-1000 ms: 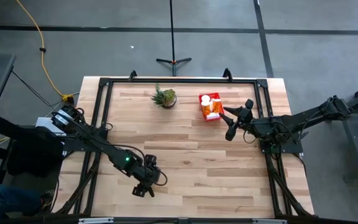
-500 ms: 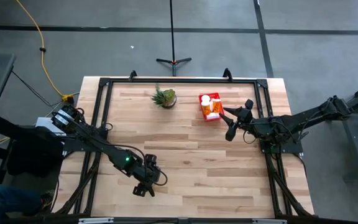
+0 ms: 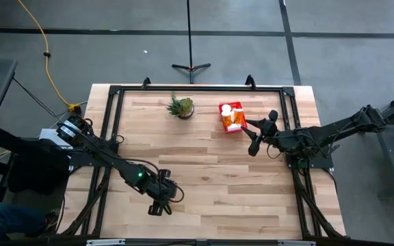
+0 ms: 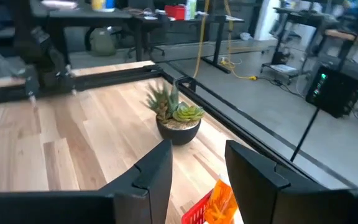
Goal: Pick and place pill bottles into a basket
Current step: Put the orange pill bottle into the bin
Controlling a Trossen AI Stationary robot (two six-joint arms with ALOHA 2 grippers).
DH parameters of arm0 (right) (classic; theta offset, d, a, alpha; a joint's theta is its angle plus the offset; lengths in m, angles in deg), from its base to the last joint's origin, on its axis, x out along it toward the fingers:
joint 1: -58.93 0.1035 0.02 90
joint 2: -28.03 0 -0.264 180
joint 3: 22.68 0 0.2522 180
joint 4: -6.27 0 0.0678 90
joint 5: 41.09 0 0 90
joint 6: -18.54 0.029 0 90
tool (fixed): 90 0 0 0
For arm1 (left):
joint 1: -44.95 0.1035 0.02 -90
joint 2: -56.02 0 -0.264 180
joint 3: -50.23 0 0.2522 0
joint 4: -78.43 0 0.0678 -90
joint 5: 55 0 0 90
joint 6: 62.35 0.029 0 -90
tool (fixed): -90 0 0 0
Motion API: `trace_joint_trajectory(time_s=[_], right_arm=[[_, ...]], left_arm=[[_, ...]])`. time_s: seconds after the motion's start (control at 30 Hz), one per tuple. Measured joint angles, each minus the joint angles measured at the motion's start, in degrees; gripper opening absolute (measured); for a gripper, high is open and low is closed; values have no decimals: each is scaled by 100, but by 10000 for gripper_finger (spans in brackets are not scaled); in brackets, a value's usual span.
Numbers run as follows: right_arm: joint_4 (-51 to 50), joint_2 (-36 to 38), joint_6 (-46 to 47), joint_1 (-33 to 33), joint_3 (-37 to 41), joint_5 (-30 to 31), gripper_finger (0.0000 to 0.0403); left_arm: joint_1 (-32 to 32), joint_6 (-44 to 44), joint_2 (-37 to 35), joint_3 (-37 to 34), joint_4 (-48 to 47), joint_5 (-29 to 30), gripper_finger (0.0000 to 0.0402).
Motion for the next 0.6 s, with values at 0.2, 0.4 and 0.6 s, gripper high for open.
trace_joint_trajectory(time_s=[0.2, 0.4, 0.6], right_arm=[[-46, 0, 511, 0, 0, 343, 140], [-26, 0, 772, -80, 0, 293, 140], [-86, 0, 758, -255, -2, -105, 140]], left_arm=[[0, -426, 0, 155, -44, 37, 272], [94, -387, 0, 580, -325, 67, 247], [385, -402, 0, 1288, -1315, -47, 247]])
